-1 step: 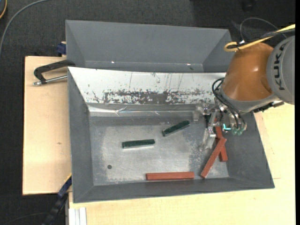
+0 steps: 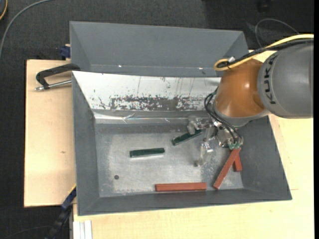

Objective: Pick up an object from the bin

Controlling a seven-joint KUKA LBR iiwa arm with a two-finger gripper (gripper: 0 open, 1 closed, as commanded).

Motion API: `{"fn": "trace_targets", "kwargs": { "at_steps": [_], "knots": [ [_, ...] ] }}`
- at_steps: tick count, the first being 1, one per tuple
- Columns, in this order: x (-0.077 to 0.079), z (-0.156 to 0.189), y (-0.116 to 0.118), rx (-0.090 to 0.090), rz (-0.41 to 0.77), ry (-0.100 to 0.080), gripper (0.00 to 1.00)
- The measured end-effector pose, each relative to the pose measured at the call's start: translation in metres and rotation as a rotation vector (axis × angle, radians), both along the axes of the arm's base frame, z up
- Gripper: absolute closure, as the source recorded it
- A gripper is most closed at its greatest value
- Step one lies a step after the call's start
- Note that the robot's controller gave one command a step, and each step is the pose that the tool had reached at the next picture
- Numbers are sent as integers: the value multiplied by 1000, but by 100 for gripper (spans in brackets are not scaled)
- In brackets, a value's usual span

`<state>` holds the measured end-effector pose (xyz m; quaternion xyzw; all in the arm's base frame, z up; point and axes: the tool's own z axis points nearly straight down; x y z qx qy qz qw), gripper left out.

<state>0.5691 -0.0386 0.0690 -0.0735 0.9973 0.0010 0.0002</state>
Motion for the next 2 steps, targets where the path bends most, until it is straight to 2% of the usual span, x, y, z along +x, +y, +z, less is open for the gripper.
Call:
{"fn": "trace_targets", "kwargs": {
  "at_steps": [1,2],
  "knots": [
    [1,3,-1,-2,-1,-6,100],
    [0,155,-6,-3,17,-15,100]
  ]
}}
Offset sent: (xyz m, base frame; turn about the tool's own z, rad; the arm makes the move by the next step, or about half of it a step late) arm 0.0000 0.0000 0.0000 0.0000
